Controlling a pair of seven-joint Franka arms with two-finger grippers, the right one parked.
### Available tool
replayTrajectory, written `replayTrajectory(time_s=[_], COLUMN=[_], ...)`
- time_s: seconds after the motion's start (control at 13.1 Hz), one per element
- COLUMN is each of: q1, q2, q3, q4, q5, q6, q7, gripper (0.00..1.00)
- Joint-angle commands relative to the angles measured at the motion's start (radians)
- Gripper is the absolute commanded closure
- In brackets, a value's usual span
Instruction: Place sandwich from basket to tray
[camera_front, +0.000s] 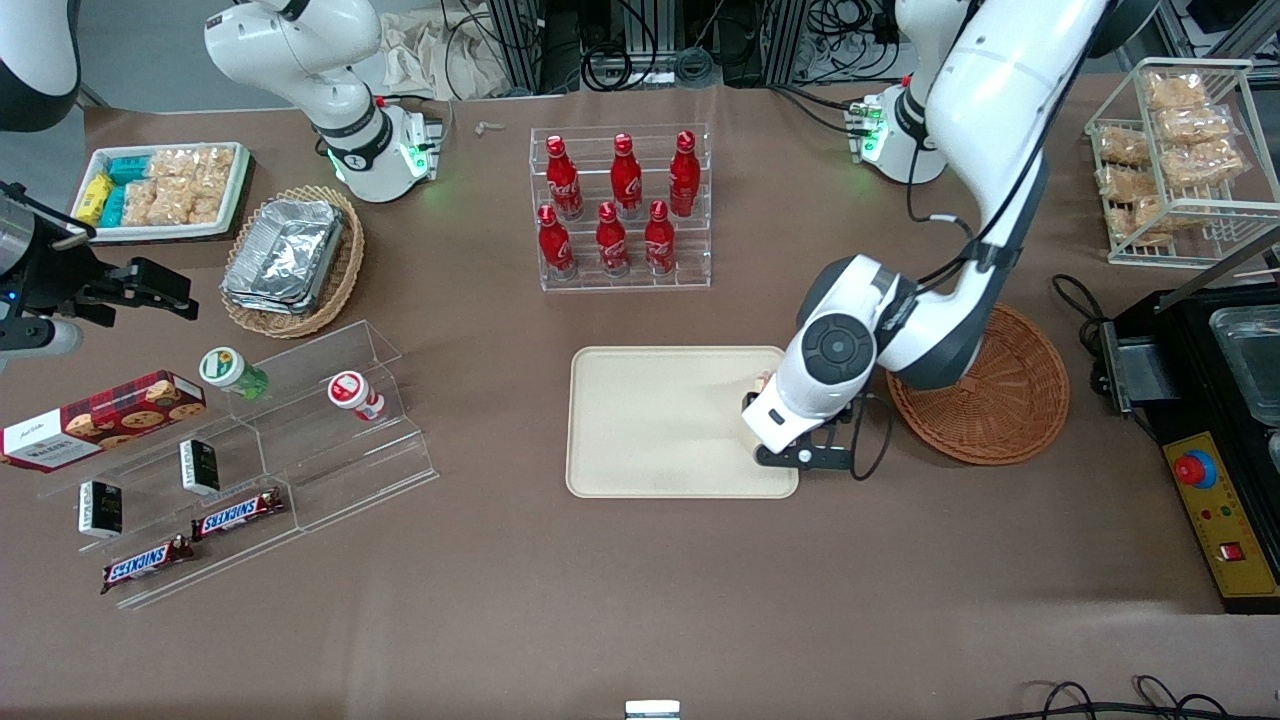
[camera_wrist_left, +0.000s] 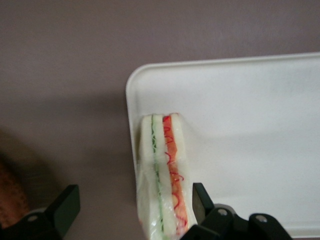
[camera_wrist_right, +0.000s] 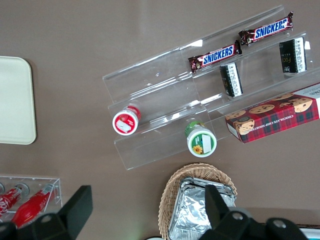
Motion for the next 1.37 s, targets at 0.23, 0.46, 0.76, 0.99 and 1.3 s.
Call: replayTrajectory(time_s=[0.23,0.46,0.76,0.99,1.3], q1=[0.057,0.121,0.251,0.298,0.282], q2=[-0.112,-0.208,-0.288,-0.333,-0.383], q3=[0.000,0.000,0.000,0.028,0.140], q4=[0.144,0.141,0.135,0.109,0.057], q5=[-0.055,-0.101,-0.101,-0.100,-0.101], q6=[-0.215,-0.268,-0.310,-0.314,-0.307], q7=[-0.004,-0.001,0.124,0.278,0.454], gripper=[0.00,0.00,0.00,0.00,0.00])
